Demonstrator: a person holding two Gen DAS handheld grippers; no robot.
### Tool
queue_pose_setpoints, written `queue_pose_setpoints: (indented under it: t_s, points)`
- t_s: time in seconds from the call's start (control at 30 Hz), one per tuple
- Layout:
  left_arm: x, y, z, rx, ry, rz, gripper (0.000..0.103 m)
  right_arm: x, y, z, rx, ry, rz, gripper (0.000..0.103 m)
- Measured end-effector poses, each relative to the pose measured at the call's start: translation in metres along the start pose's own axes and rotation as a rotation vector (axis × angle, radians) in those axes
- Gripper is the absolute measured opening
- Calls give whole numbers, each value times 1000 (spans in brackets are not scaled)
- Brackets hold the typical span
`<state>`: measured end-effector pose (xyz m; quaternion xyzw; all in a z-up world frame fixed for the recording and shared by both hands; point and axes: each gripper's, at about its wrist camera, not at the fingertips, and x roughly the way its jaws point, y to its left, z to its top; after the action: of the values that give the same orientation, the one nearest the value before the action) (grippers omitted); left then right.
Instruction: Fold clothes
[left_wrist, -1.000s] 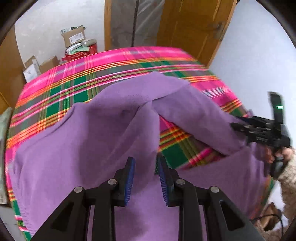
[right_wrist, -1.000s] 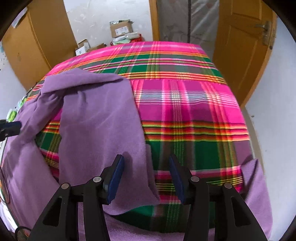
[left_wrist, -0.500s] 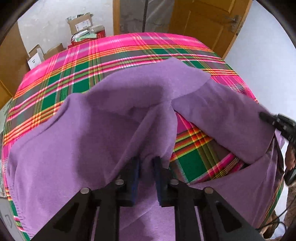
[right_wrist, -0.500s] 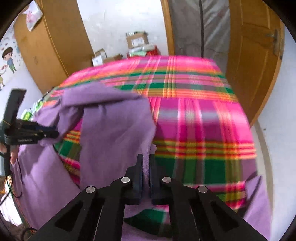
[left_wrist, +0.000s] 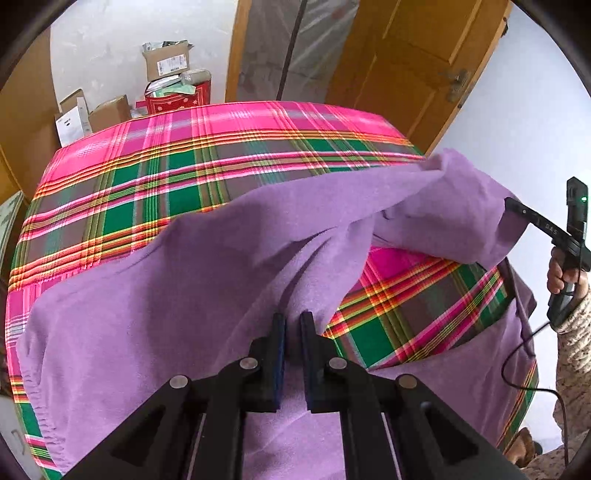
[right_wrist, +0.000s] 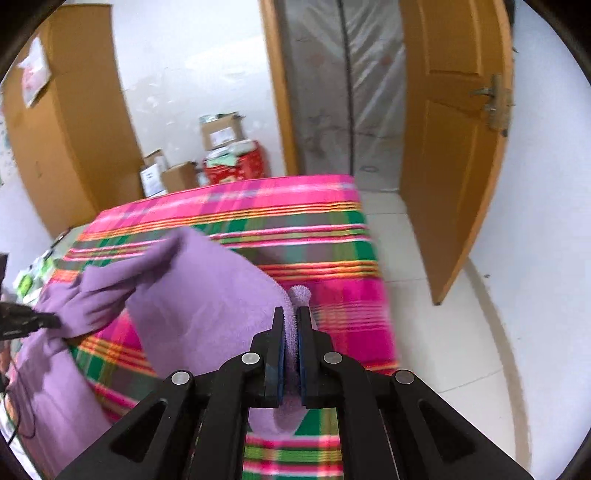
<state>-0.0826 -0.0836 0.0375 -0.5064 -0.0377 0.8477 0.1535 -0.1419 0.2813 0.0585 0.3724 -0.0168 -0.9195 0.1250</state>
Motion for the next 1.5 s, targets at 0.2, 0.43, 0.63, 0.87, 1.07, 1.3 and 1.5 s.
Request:
queue_pose_setpoints:
  t_s: [0.2,0.43,0.63,0.87,1.07,1.3,1.5]
  points:
    - [5,8,6,-29,19,-44,8,1,-36,15,64,-21,-58,6]
    - [8,-3,2,56,62,-61,8,-11,-57,17,71,-36,-70,6]
    - [14,-13,-7,113,119,-102,8,3,-65,20,74,17,-125,6]
    - [25,-19,-13,137,168,-118,8,62,-62,26,32,131,-252,6]
    - [27,-22,-20,149,191,-126,8,93,-57,26,-13,182,-324,6]
    - [21,-24,-20,161,185,-164,8,113,-58,28,-11,217,-381,11]
    - [8,-19,-14,129,126,-186,8,98,-72,34,75,185,-332,20]
